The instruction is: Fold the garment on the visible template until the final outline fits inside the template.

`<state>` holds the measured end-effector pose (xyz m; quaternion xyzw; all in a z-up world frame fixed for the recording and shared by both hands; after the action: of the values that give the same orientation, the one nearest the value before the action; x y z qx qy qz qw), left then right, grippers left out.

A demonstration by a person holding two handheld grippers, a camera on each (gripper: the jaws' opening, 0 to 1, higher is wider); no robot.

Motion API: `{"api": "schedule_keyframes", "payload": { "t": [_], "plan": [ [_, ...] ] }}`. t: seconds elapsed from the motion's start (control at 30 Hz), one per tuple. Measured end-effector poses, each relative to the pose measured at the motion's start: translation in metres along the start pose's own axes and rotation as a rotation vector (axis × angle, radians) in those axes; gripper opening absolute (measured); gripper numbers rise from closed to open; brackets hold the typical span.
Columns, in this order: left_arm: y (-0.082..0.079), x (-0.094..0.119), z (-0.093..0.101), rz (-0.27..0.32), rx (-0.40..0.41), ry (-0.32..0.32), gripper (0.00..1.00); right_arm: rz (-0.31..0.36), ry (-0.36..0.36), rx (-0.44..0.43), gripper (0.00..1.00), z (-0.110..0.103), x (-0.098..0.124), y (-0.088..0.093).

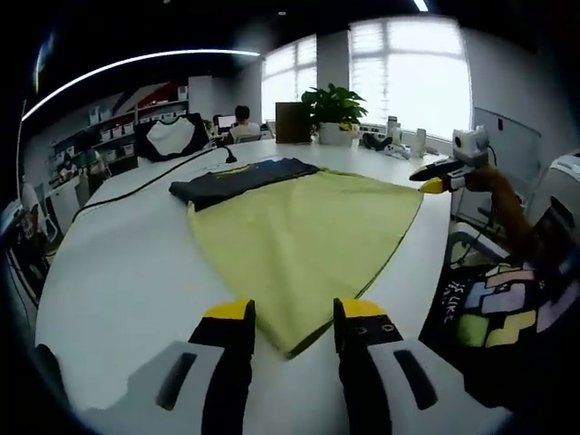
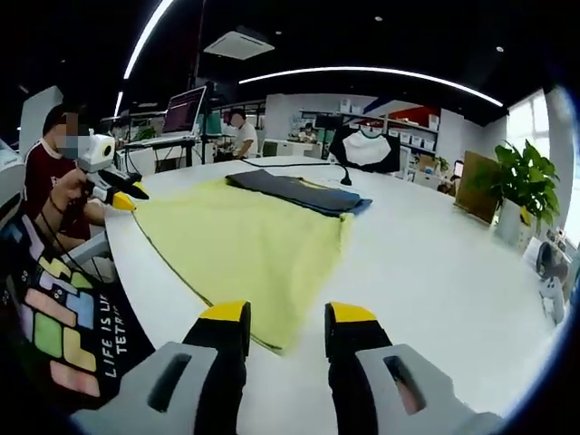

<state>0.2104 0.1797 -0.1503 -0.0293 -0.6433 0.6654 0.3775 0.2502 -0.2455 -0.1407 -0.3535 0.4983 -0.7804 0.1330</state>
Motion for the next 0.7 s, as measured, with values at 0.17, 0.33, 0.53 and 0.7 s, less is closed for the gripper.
{"api": "schedule_keyframes", "payload": {
  "t": [0.17,0.33,0.53,0.7],
  "plan": [
    [0.0028,-0.0001,-0.0009,-0.019,-0.013,-0.006,0.36,-0.010,-0.013,-0.008,0.26,-0.0020,-0.0003,0.0009],
    [0.0030,-0.0006,-0.0020,-0.016,-0.009,-0.014,0.29,-0.036,-0.023,-0.006,0.24,-0.0048,-0.0043,0.0038],
    [0.0027,-0.0005,0.0006,-0.024,-0.022,-0.025,0.24,-0.061,-0.031,-0.009,0.22,-0.0069,-0.0086,0.0079],
    [0.0027,-0.0013,0.0013,-0.026,-0.025,-0.027,0.19,-0.054,-0.050,-0.037,0.14,-0.0092,-0.0092,0.0086]
  ]
}}
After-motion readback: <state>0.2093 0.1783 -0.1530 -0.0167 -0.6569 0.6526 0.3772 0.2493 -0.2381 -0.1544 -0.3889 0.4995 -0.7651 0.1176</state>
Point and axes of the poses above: the point that each gripper's makers call its tool centre point, and the gripper's own axes: x roughly backward along the fingers, z roughly to its right, y roughly out of its underside, the point moved 8 cm from there along x, roughly backward along the fingers, and after that the axes turned 10 degrees about x, right-handed, at the moved point
